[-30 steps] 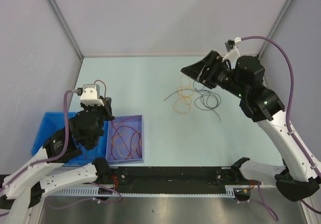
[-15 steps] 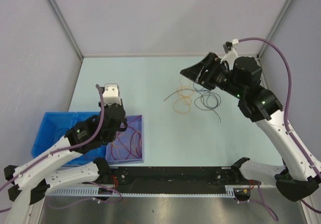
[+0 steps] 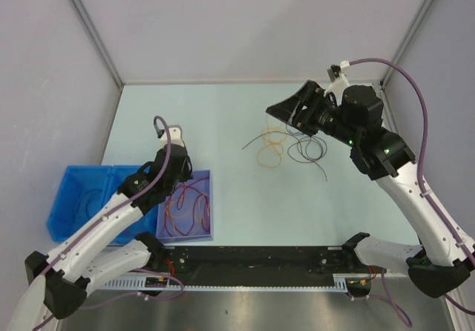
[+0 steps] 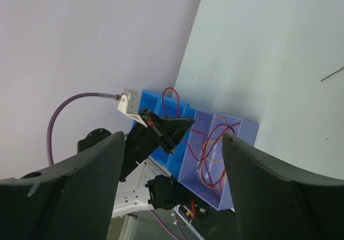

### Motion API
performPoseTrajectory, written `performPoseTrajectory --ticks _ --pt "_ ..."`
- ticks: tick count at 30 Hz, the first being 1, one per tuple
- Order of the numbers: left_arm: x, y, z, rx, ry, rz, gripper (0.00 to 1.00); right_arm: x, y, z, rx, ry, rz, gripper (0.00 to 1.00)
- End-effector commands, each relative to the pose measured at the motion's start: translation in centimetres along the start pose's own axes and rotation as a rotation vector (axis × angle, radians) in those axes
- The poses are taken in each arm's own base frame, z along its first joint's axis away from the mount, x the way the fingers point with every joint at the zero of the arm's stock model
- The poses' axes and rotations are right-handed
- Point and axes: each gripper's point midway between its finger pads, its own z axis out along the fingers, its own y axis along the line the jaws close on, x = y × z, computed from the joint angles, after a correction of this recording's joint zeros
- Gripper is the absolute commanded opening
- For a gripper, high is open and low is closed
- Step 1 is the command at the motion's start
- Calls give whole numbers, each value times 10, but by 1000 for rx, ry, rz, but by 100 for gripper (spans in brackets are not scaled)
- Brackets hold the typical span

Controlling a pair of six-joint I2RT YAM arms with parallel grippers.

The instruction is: Untangle the cables

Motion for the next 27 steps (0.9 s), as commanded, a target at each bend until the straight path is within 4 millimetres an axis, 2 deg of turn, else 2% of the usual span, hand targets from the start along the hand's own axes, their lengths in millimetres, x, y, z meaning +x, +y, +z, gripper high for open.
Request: performPoseTrajectory --ticks 1,4,8,9,14,20,27 --pt "9 -9 18 45 48 -21 0 0 0 0 -11 2 -10 77" --pt "23 -3 28 15 99 -69 0 0 -2 1 -8 5 -10 77" --pt "52 8 39 -42 200 -111 0 2 -5 2 1 8 -7 77" --pt "64 6 43 -34 251 -116 0 3 -7 3 4 11 -6 77" --pt "97 5 44 -26 354 -187 0 5 -9 3 7 17 -3 77" --pt "122 0 37 23 408 -249 0 6 -11 2 8 18 -1 77" --pt "137 -4 36 59 443 -260 0 9 -11 5 1 27 14 77"
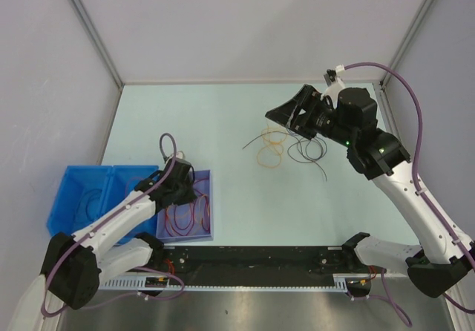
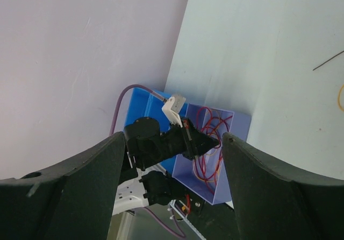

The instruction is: Untangle the cables

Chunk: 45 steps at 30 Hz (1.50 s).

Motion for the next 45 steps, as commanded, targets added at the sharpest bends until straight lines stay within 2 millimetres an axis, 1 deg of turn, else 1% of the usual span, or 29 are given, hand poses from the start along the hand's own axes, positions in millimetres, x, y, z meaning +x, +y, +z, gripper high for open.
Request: performPoseTrajectory --ticks 1,2,4,7,8,10,11,12,14,16,19,21,22,24,25,27,29,30,31,36,37,40,41,43,45 --pt "4 -9 4 55 16 -36 0 -2 7 -2 -36 -6 0 77" --pt "7 -10 6 63 28 -36 0 -1 7 -1 -36 -4 0 77" --pt "6 -15 9 85 24 -34 2 -1 6 -1 -34 -3 1 77" --pt "0 -26 7 142 7 -16 18 -1 5 -2 -31 -5 0 77" --pt "-4 -29 4 151 -1 -16 30 -1 6 -3 -34 -8 -4 77" --pt "-7 -27 -1 141 -16 -13 43 -1 6 -4 -33 -7 -5 77" --pt "-12 -29 -4 142 -29 -11 51 -2 6 -5 -32 -11 -4 77" --pt "-13 -27 -6 132 -31 -10 54 -1 4 -4 -28 -9 -3 77" --pt "-17 -25 -12 118 -41 -6 59 -1 4 -4 -28 -9 -1 77" --pt "-18 -25 -15 115 -44 -5 62 -1 6 -4 -36 -8 2 77" --pt "-23 -24 -25 106 -51 1 63 -1 6 -2 -38 -6 3 77" --pt "-30 -23 -35 96 -73 3 64 -1 7 -2 -42 -5 2 77" --pt "-37 -25 -40 97 -96 3 64 0 8 -3 -43 -4 0 77" --pt "-40 -24 -49 99 -109 4 64 0 7 -3 -40 -5 1 77" --pt "-44 -26 -53 104 -122 1 64 -1 8 -4 -41 -6 0 77" --pt "-46 -26 -56 109 -133 0 60 0 7 -3 -40 -3 2 77" --pt "-43 -24 -54 108 -134 -1 52 0 7 -3 -42 -5 3 77" --pt "-43 -25 -54 114 -139 -4 46 0 7 -2 -40 -3 4 77" --pt "-40 -23 -51 114 -132 -4 36 0 6 -3 -40 -3 3 76" --pt "-37 -25 -46 124 -127 -16 10 1 7 -3 -42 -1 1 77" --pt "-37 -23 -46 113 -126 -16 0 1 6 -2 -41 -2 1 77" --pt "-39 -9 -46 31 -135 -35 0 1 5 -2 -35 1 1 77" --pt "-35 1 -46 -21 -119 -34 0 2 4 -1 -35 3 1 77" --pt "-30 14 -41 -93 -107 -51 0 4 4 2 -38 9 9 77" --pt "-26 13 -36 -90 -97 -100 0 6 4 5 -42 15 11 77"
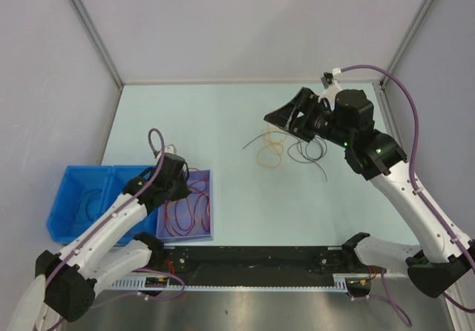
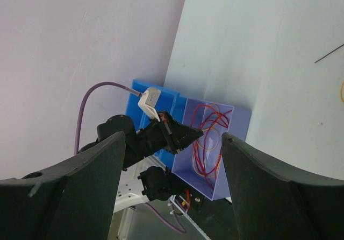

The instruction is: Untangle the cables

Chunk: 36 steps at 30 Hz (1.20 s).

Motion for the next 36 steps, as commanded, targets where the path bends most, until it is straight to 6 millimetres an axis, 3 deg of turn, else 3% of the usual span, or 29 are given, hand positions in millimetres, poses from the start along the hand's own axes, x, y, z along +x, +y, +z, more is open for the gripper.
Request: performPoseTrajectory --ticks 1,2,3,6,11,14,20,21,22,25,36 --pt "15 19 12 -103 34 -93 0 1 10 5 -49 -2 3 76" --pt "14 10 21 -64 26 -138 0 2 10 6 -51 1 4 76" --pt "32 15 31 -63 74 -157 0 2 12 7 -58 1 4 76" --pt "46 11 48 -15 117 -230 0 7 12 10 -64 20 2 76" --pt "53 30 58 -80 148 -234 0 6 8 4 -45 10 -14 76" --pt "46 31 59 -81 141 -237 0 7 4 5 -36 15 -12 76" --pt "29 19 48 -56 128 -219 5 6 4 4 -40 16 -11 76" --pt "25 16 45 -42 122 -217 20 5 4 4 -40 14 -11 76" --pt "27 17 43 -49 134 -213 27 6 4 4 -40 16 -12 76" --pt "24 12 37 -32 141 -218 39 6 3 3 -40 16 -9 76" --pt "-6 4 4 -13 65 -214 47 7 3 3 -45 14 -6 76"
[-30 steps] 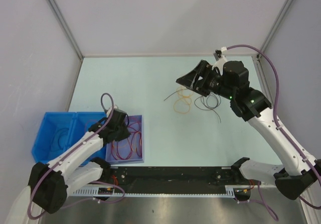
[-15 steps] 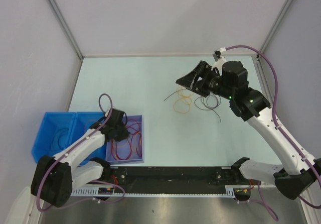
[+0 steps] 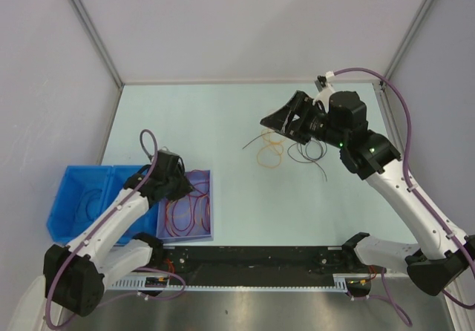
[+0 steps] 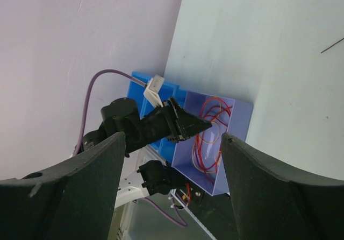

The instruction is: Untangle the cables

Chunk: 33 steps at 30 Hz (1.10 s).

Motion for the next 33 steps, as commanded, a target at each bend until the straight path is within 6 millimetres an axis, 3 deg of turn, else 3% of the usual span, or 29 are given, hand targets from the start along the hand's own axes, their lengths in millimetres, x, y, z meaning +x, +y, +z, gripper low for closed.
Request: performPoseTrajectory --ticks 1,4,15,22,27,33 --pt "-14 -7 -20 21 -39 8 47 -6 10 -7 -44 -30 -21 76" --pt "-16 -7 -28 21 -50 10 46 -1 11 -2 -55 -12 -22 76" --pt "-45 -7 -80 20 -172 23 44 59 10 38 -39 153 -64 74" --pt "-62 -13 -110 52 -249 95 44 83 4 61 -23 217 -80 72" --pt "-75 -24 -136 131 -329 240 43 88 -9 75 2 237 -95 70" --pt "-77 -19 -146 181 -427 344 43 78 -49 95 101 231 -95 69"
